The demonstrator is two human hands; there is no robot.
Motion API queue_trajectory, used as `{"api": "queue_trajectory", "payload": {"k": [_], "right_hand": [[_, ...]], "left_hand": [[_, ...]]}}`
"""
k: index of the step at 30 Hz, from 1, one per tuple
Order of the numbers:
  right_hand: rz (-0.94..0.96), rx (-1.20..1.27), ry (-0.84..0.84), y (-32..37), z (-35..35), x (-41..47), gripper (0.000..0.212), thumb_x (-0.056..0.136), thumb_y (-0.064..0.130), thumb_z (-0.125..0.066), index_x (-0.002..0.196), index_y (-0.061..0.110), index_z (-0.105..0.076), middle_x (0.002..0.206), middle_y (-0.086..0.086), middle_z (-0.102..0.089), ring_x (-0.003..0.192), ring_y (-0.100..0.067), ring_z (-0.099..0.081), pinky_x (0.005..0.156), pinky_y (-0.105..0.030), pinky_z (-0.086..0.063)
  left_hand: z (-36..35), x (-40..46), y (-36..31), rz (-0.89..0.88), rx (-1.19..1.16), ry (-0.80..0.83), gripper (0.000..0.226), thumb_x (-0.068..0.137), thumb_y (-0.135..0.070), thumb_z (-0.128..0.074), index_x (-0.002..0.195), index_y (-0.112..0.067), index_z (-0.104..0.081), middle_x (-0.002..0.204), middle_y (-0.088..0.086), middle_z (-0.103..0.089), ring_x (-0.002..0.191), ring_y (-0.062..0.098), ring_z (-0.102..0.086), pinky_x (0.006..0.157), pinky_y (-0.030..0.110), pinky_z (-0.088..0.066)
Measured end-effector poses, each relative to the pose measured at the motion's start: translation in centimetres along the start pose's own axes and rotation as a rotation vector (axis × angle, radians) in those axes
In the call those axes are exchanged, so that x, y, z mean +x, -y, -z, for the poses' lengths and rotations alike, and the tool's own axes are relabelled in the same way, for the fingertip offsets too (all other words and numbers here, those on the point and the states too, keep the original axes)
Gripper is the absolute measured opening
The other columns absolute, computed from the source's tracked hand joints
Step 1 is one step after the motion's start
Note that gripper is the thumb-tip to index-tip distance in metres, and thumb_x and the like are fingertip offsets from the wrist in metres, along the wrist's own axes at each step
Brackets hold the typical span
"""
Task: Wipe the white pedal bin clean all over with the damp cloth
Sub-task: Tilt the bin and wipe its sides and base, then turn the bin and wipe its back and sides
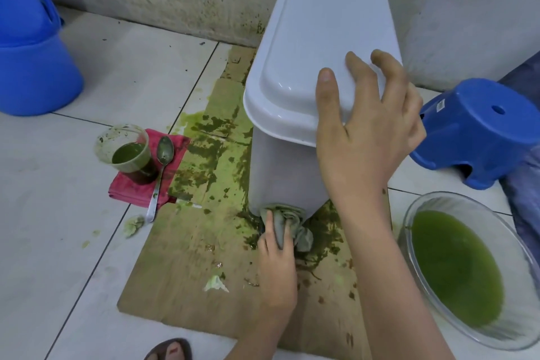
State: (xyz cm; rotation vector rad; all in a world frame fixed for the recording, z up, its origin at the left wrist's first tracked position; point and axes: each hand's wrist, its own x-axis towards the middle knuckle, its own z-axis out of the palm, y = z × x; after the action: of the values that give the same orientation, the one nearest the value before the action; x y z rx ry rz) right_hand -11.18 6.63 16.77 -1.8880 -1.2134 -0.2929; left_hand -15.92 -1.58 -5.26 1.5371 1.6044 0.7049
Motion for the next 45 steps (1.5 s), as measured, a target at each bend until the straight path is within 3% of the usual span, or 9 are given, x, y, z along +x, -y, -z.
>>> {"api": "queue_trajectory", "payload": {"k": [7, 13, 17, 24, 31, 34, 37, 41, 45], "right_hand": [[0.018, 0.004, 0.087, -0.3, 0.8, 0.0, 0.048, 0.093, 0.053, -0.036, 0.131, 0.029, -0.052, 0.143, 0.006, -0.041, 0.135, -0.016, -0.029, 0.105, -0.035, -0.016], [0.024, 0.021, 0.213, -0.3, 1.8, 0.1, 0.053, 0.092, 0.055, -0.031, 0.135, 0.029, -0.047, 0.146, 0.003, -0.036, 0.139, -0.017, -0.022, 0.112, -0.04, -0.015], [0.042, 0.004, 0.293, -0.7, 2.8, 0.1, 0.059, 0.091, 0.059, -0.024, 0.14, 0.031, -0.041, 0.153, 0.002, -0.026, 0.142, -0.017, -0.015, 0.115, -0.041, -0.01], [-0.114, -0.045, 0.458, 0.4, 4.5, 0.4, 0.052, 0.095, 0.057, -0.024, 0.145, 0.04, -0.027, 0.159, 0.002, 0.007, 0.145, -0.02, 0.008, 0.115, -0.05, 0.007], [-0.343, 0.13, 0.383, 1.6, 5.4, 0.5, 0.052, 0.099, 0.048, -0.022, 0.149, 0.033, -0.019, 0.159, 0.001, -0.004, 0.146, -0.02, 0.002, 0.114, -0.048, 0.003], [-0.428, 0.204, 0.426, 1.5, 5.2, 0.5, 0.06, 0.098, 0.05, -0.022, 0.151, 0.026, -0.007, 0.16, 0.003, 0.0, 0.146, -0.017, 0.004, 0.114, -0.048, 0.003], [-0.462, 0.274, 0.353, 1.0, 5.0, -0.3, 0.07, 0.095, 0.054, -0.027, 0.151, 0.024, 0.002, 0.16, 0.0, 0.006, 0.146, -0.018, 0.005, 0.115, -0.048, -0.001], [-0.956, 0.776, 0.217, 2.0, 4.5, -2.2, 0.091, 0.082, 0.055, -0.058, 0.15, 0.017, -0.011, 0.154, -0.006, -0.018, 0.139, -0.027, -0.025, 0.111, -0.048, -0.029], [-1.246, 1.001, 0.44, 3.7, 4.6, -1.9, 0.087, 0.074, 0.059, -0.067, 0.14, 0.015, -0.033, 0.14, -0.001, -0.036, 0.124, -0.023, -0.041, 0.092, -0.046, -0.046]], "left_hand": [[1.9, 1.0, 1.3, -0.1, 0.624, -0.014, 0.066, 0.043, 0.011, -0.081, 0.105, -0.008, -0.07, 0.122, 0.026, -0.059, 0.074, 0.029, -0.06, 0.053, 0.031, -0.051], [8.0, 3.0, -0.1, 0.027, 0.676, -0.133, 0.056, 0.087, 0.001, -0.049, 0.138, -0.019, -0.039, 0.143, 0.016, -0.031, 0.117, 0.029, -0.041, 0.092, 0.032, -0.041], [16.0, 4.3, -4.4, 0.102, 0.359, -0.273, 0.045, 0.095, -0.008, -0.041, 0.139, -0.016, -0.041, 0.138, 0.026, -0.036, 0.122, 0.043, -0.035, 0.101, 0.046, -0.029], [25.2, 4.3, -19.0, -0.501, -0.041, -0.432, 0.043, 0.099, -0.012, -0.037, 0.14, -0.025, -0.04, 0.133, 0.017, -0.04, 0.123, 0.03, -0.038, 0.104, 0.045, -0.036], [20.7, 8.9, -25.6, -0.809, 0.661, -0.072, 0.057, 0.096, -0.01, -0.043, 0.147, -0.03, -0.027, 0.153, 0.016, -0.018, 0.138, 0.041, -0.02, 0.109, 0.053, -0.027], [20.1, 8.7, -25.7, -0.636, 0.796, 0.342, 0.054, 0.099, -0.028, -0.039, 0.147, -0.043, -0.02, 0.16, 0.0, -0.001, 0.146, 0.032, 0.002, 0.116, 0.053, -0.001], [22.9, 9.2, -26.2, -0.508, 0.19, 0.573, 0.058, 0.092, -0.019, -0.056, 0.138, -0.048, -0.038, 0.151, -0.006, -0.035, 0.138, 0.018, -0.033, 0.11, 0.033, -0.032], [23.8, 10.6, -25.5, -0.209, -0.442, 0.092, 0.043, 0.089, -0.012, -0.062, 0.129, -0.024, -0.055, 0.118, -0.004, -0.057, 0.088, 0.005, -0.055, 0.06, 0.01, -0.045], [21.9, 11.6, -23.3, 0.243, -0.533, 0.201, 0.058, 0.081, -0.041, -0.071, 0.124, -0.003, -0.056, 0.11, 0.009, -0.064, 0.081, 0.017, -0.061, 0.067, 0.029, -0.049]]}}
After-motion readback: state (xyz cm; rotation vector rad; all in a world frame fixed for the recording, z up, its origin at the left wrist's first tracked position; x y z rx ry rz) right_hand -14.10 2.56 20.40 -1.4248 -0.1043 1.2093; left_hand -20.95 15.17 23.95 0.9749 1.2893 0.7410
